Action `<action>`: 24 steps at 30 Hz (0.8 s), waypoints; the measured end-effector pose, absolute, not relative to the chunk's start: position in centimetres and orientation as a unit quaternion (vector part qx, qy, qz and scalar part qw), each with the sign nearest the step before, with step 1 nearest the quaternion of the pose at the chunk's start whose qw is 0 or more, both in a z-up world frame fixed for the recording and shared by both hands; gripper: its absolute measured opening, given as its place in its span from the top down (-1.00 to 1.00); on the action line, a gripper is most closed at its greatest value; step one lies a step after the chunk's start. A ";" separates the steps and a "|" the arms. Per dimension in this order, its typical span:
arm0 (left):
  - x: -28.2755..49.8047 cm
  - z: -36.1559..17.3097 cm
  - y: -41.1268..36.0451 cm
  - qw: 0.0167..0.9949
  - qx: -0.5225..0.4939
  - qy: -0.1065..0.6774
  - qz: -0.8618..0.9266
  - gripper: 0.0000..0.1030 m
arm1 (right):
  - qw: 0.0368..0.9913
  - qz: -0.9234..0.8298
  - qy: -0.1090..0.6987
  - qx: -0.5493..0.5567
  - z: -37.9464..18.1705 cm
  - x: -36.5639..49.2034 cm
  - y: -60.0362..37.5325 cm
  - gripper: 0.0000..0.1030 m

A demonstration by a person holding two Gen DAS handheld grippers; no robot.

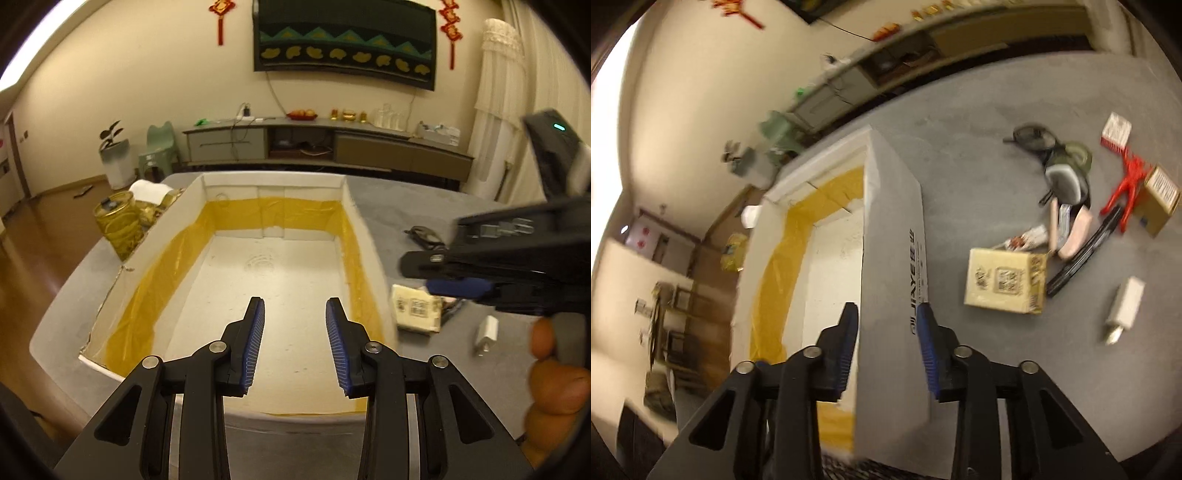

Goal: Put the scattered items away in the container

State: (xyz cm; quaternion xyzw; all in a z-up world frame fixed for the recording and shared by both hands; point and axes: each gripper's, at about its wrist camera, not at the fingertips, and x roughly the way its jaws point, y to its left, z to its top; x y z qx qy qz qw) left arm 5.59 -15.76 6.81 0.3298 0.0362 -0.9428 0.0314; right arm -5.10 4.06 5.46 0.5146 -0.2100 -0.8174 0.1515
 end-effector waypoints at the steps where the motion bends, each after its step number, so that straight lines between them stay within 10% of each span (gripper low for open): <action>1: 5.5 7.1 -15.0 0.013 0.328 0.038 -0.944 0.28 | 0.150 -0.824 -0.203 0.507 5.6 -4.6 5.4 0.22; 5: 5.3 7.3 -10.5 -0.064 0.327 0.026 -0.943 0.01 | 0.143 -0.850 -0.177 0.475 6.1 -2.7 11.0 0.13; 24: -3.7 -1.8 -2.1 -0.033 0.487 -0.001 -0.873 0.00 | 0.144 -0.857 -0.080 0.488 -2.3 -4.4 16.8 0.10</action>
